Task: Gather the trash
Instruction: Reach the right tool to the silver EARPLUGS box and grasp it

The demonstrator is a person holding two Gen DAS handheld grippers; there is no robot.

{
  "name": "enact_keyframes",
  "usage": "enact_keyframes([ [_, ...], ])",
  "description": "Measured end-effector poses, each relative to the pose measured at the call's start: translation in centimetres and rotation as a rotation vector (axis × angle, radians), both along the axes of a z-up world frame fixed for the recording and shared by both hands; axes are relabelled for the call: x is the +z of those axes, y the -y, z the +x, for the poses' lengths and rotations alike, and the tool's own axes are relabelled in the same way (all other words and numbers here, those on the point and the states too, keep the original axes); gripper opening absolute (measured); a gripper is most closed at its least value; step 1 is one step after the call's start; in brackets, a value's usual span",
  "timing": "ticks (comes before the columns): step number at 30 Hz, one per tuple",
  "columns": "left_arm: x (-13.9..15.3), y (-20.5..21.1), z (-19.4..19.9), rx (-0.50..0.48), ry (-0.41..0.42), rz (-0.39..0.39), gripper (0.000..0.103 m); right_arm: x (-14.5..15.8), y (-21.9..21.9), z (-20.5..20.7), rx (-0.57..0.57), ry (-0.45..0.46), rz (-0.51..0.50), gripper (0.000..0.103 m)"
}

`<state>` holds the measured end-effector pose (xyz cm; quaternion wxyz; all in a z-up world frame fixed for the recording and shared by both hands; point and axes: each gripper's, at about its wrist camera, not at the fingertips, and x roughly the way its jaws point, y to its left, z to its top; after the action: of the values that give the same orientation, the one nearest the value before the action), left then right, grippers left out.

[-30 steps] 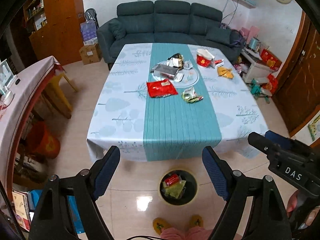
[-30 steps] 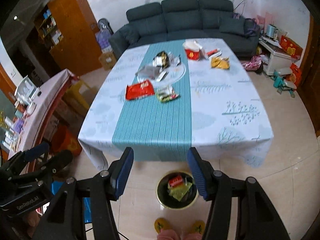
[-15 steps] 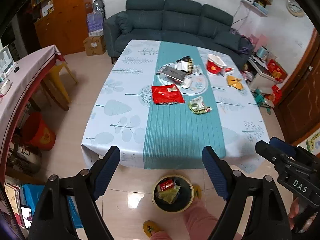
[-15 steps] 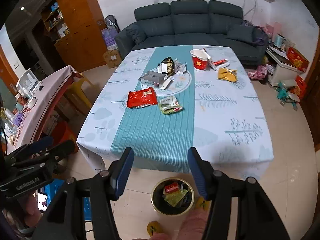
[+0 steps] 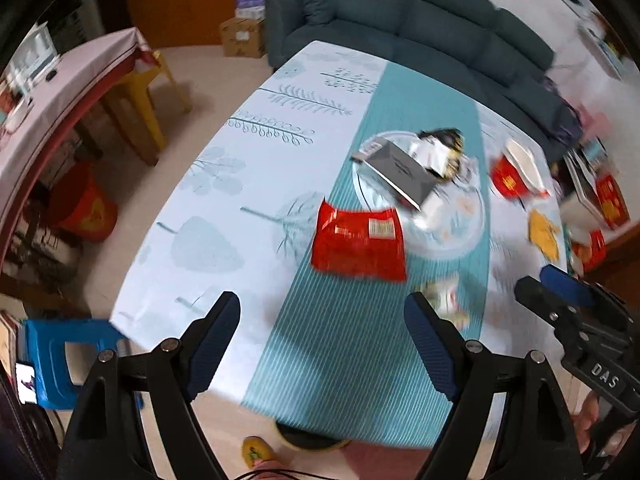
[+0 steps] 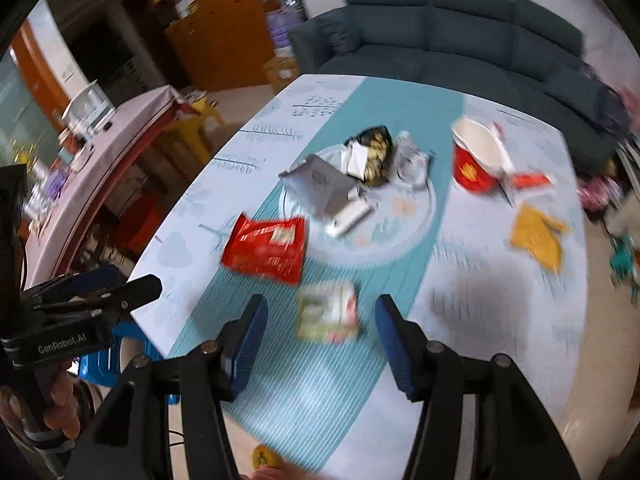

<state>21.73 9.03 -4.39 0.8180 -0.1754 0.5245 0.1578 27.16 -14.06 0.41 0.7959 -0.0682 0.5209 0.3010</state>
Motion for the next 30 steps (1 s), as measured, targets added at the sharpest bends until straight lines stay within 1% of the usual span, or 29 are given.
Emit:
enact_keyframes([
  [2, -0.9, -0.3, 1.7, 0.035, -0.014, -0.017, 0.083, -1.2, -1.2, 3.4, 0.059, -0.024, -0.003, 0.056],
  [5, -2.3, -0.7, 3.4, 0.077, -0.039, -0.027, 0.083, -3.1, -3.3, 6.9, 0.15, -0.045, -0.011, 0.056],
  [11, -4.5, -2.1, 4.8, 0.154, -0.066, -0.042, 0.083, -6.0, -7.6, 11.0, 0.267, -0.052, -0.017, 0.056],
  [13, -4.9, -2.6, 4.8, 0.183, -0.073, -0.048, 0.083, -6.7, -8.7, 11.9, 0.294, -0.052, -0.018, 0.056],
  [19, -6.2, -3.5, 3.8, 0.252, -0.09, -0.076, 0.083, -9.3, -11.4, 13.7, 0.36, -0.066, -0.071, 0.057],
  [22, -6.6, -3.5, 3.2, 0.261, -0.1, -0.08, 0.083, -9.6, -12.4, 13.8, 0.398, -0.028, -0.089, 0.057],
  [25, -7.0, -3.5, 2.9, 0.268, -0.109, -0.086, 0.083, -9.8, -13.3, 14.1, 0.421, -0.003, -0.117, 0.06],
  [26, -7.0, -3.4, 2.9, 0.269, -0.11, -0.088, 0.083, -9.9, -13.7, 14.3, 0.428, 0.002, -0.124, 0.062],
  [30, -7.0, -3.4, 2.9, 0.269, -0.11, -0.088, 0.083, -10.5, -14.9, 14.7, 0.446, -0.013, -0.168, 0.064],
])
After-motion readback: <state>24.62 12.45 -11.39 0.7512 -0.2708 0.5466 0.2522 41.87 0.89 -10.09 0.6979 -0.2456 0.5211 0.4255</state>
